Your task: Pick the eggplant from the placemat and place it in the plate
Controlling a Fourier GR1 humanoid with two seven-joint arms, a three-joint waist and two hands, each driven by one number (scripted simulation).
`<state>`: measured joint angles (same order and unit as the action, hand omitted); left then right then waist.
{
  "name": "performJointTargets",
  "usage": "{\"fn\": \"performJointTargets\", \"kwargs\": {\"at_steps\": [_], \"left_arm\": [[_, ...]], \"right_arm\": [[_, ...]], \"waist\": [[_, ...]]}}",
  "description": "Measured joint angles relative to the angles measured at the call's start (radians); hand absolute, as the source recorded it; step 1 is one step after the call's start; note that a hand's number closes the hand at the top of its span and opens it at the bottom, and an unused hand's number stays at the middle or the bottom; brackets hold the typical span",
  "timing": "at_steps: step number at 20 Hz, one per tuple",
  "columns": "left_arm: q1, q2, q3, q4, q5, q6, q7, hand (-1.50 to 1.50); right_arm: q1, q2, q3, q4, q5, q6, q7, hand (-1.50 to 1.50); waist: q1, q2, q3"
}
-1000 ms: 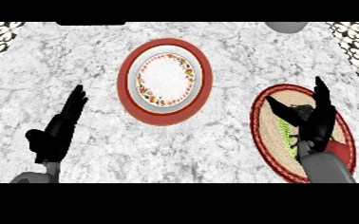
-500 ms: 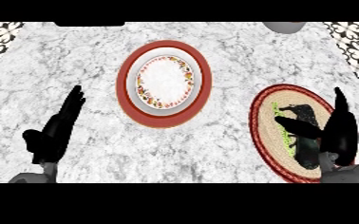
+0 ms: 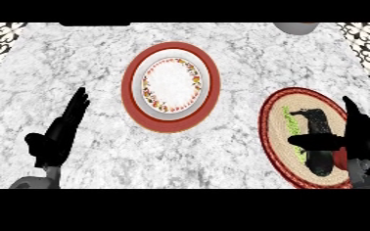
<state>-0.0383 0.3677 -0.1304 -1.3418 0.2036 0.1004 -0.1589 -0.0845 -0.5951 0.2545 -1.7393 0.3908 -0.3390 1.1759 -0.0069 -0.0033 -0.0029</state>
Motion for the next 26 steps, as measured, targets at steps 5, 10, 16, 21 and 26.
{"fn": "performJointTargets", "kwargs": {"at_steps": [5,10,16,21,26], "left_arm": [[0.003,0.003,0.008,-0.017,-0.005,0.000,0.013,0.00],[-0.009,0.006,0.022,-0.017,0.001,-0.013,0.025,0.00],[-0.015,-0.010,0.021,-0.008,-0.014,-0.018,0.018,0.00],[-0.022,-0.020,0.032,0.011,-0.020,-0.029,0.013,0.00],[-0.022,-0.023,0.038,0.000,-0.030,-0.032,0.024,0.00]], "right_arm": [[0.044,-0.021,-0.008,-0.027,-0.049,0.069,0.030,-1.50],[0.046,-0.038,-0.015,0.022,-0.094,0.129,0.036,-1.50],[0.029,-0.026,-0.015,0.072,-0.136,0.180,0.030,-1.50],[0.020,-0.012,-0.027,0.132,-0.143,0.209,0.008,-1.50],[0.014,0.006,-0.019,0.199,-0.107,0.232,-0.005,-1.50]], "waist": [[0.002,0.000,0.001],[0.009,0.003,0.001],[0.011,0.004,0.002],[0.010,0.004,0.002],[0.012,0.002,-0.002]]}}
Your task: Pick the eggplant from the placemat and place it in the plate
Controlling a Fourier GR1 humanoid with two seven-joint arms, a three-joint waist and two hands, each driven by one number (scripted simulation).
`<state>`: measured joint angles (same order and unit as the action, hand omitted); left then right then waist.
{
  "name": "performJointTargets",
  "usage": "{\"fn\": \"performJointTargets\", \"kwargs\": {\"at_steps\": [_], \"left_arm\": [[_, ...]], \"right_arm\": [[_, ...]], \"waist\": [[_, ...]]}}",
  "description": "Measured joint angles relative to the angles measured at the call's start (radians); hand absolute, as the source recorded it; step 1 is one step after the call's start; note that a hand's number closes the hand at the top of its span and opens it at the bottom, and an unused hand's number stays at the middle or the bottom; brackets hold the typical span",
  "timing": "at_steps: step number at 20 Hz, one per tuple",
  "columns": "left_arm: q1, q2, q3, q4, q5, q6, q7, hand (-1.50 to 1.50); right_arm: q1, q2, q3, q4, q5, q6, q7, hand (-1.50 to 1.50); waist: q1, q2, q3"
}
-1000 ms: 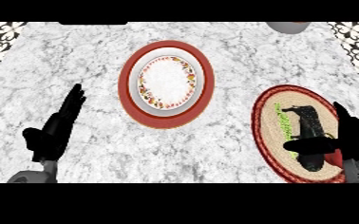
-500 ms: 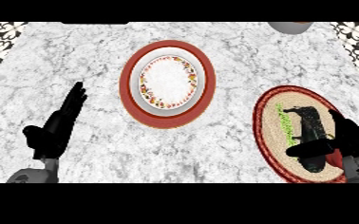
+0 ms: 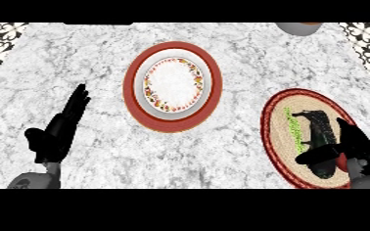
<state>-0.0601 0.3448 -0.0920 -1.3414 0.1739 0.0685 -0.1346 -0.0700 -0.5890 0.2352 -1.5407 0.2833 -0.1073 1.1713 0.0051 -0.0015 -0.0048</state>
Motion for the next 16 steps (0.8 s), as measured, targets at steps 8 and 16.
{"fn": "performJointTargets", "kwargs": {"at_steps": [8,16], "left_arm": [[-0.004,-0.001,0.028,0.020,-0.006,-0.026,-0.014,0.00],[-0.009,-0.024,0.031,0.034,-0.030,-0.024,-0.018,0.00]], "right_arm": [[0.002,0.038,-0.031,0.071,0.012,0.030,-0.070,1.50],[0.003,0.062,-0.042,0.097,0.077,0.036,-0.132,1.50]], "waist": [[-0.003,-0.007,-0.015],[-0.008,-0.012,-0.023]]}}
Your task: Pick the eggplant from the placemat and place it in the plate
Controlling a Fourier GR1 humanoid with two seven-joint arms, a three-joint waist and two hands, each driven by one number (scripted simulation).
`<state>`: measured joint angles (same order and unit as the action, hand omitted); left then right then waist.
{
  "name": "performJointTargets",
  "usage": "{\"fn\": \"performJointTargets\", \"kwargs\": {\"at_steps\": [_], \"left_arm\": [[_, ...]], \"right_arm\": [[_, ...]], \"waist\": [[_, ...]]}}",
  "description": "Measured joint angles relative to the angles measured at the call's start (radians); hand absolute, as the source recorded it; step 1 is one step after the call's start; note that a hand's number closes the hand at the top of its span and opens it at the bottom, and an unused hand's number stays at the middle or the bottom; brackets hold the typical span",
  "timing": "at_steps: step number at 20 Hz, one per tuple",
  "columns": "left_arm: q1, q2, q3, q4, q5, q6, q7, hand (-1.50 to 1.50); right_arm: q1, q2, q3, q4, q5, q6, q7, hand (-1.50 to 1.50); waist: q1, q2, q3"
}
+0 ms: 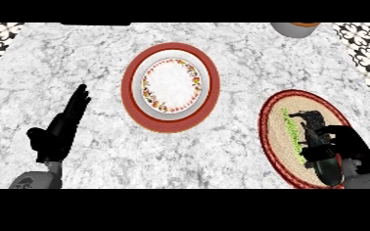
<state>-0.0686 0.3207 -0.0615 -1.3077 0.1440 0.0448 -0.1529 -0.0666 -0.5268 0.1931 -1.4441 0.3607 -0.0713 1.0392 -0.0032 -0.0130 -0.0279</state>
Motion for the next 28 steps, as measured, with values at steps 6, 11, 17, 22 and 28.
{"fn": "performJointTargets", "kwargs": {"at_steps": [6,11,17,22,28], "left_arm": [[0.008,0.012,0.020,-0.007,0.010,-0.011,0.010,0.00],[0.012,0.010,0.024,-0.021,0.010,-0.012,0.017,0.00],[0.026,-0.003,0.021,-0.037,-0.003,-0.009,0.021,0.00],[0.011,-0.012,0.026,-0.028,-0.014,-0.011,0.025,0.00],[-0.010,-0.010,0.043,0.006,-0.019,-0.034,0.008,0.00]], "right_arm": [[0.097,0.039,0.168,-0.187,0.202,-0.091,-0.105,1.50],[0.187,0.046,0.301,-0.341,0.454,-0.198,-0.115,1.50],[0.276,0.045,0.395,-0.614,0.685,-0.190,-0.055,1.50],[0.290,0.085,0.471,-0.796,0.879,-0.115,-0.006,1.50],[0.171,0.196,0.518,-0.909,1.076,0.022,0.012,1.50]], "waist": [[-0.009,0.000,0.012],[-0.014,0.003,0.022],[-0.011,0.006,0.026],[-0.007,0.009,0.026],[-0.001,0.011,0.026]]}}
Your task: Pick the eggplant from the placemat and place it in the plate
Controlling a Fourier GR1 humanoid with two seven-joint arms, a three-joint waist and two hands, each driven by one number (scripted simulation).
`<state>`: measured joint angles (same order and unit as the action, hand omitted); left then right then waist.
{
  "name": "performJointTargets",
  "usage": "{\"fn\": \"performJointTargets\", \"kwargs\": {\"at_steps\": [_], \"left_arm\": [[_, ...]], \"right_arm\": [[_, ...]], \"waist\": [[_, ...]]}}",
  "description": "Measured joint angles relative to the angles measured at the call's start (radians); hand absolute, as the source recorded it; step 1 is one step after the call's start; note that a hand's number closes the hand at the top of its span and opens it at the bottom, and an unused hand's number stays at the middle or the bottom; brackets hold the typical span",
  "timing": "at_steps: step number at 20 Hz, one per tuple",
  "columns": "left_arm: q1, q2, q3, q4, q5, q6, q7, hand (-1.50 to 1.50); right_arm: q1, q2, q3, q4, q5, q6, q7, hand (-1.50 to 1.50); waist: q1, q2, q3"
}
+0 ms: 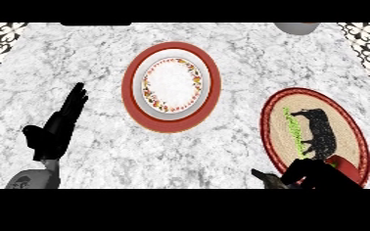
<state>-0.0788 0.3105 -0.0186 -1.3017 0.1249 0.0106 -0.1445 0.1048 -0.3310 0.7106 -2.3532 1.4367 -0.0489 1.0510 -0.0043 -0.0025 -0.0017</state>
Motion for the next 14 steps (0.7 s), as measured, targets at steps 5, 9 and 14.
{"fn": "performJointTargets", "kwargs": {"at_steps": [5,9,14], "left_arm": [[0.018,-0.011,0.003,-0.043,-0.014,-0.003,0.021,0.00],[0.017,-0.037,-0.008,-0.034,-0.036,0.006,0.014,0.00],[0.004,-0.043,-0.001,-0.024,-0.043,-0.002,0.020,0.00]], "right_arm": [[-0.145,0.146,-0.009,0.022,0.042,0.130,-0.023,1.50],[-0.303,0.253,-0.059,0.113,0.021,0.191,-0.025,1.50],[-0.480,0.304,-0.096,0.286,-0.072,0.197,-0.008,1.50]], "waist": [[0.007,0.001,0.001],[0.012,0.003,0.001],[0.017,0.004,0.001]]}}
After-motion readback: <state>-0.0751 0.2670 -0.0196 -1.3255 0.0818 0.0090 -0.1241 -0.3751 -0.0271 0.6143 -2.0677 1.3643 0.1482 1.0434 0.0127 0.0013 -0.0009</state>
